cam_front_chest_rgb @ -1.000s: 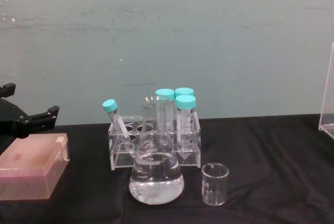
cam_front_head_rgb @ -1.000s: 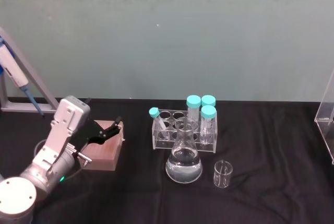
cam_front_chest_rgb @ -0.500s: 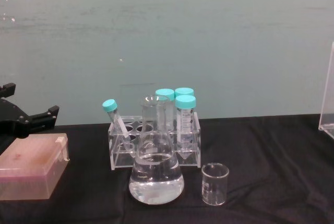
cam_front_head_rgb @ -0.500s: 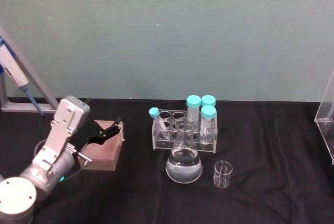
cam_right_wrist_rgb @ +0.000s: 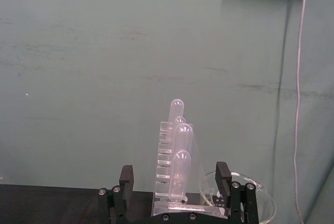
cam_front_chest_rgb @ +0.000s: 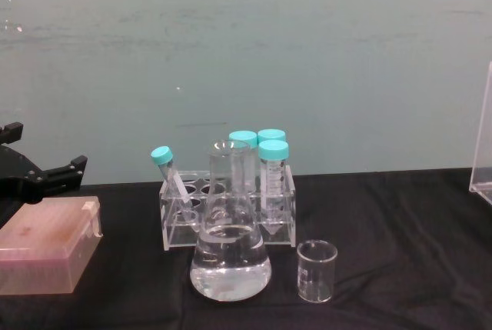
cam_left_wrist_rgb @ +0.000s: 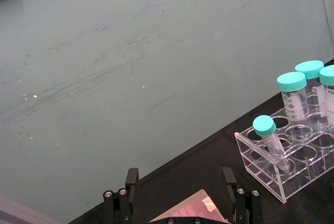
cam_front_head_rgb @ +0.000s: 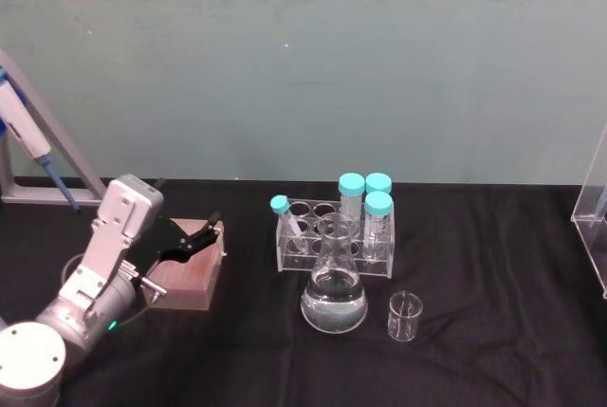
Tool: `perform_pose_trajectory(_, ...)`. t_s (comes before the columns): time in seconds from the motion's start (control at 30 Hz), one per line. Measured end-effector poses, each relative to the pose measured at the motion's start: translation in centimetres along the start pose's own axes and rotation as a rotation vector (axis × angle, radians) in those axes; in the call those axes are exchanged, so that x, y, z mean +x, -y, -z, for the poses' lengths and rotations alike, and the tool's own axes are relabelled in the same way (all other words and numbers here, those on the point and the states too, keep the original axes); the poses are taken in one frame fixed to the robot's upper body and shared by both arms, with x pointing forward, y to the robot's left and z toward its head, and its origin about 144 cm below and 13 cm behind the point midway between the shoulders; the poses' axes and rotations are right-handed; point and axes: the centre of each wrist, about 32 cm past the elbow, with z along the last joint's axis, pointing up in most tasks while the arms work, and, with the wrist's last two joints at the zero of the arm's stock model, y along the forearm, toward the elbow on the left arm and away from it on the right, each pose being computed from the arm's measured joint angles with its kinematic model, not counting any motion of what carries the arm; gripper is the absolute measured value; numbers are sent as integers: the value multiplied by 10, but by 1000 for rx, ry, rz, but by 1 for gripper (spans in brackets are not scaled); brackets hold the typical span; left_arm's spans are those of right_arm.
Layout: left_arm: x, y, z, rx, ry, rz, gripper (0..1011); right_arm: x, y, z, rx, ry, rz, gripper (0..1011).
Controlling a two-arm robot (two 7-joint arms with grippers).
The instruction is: Place the experimental apparatus aside using one hand.
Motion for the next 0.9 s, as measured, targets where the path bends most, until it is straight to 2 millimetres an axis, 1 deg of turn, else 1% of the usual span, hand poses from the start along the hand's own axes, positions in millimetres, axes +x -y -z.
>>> perform_pose_trajectory(0.9,0,0,0,0,0,0,1000,-15,20,-16,76,57,37,1003)
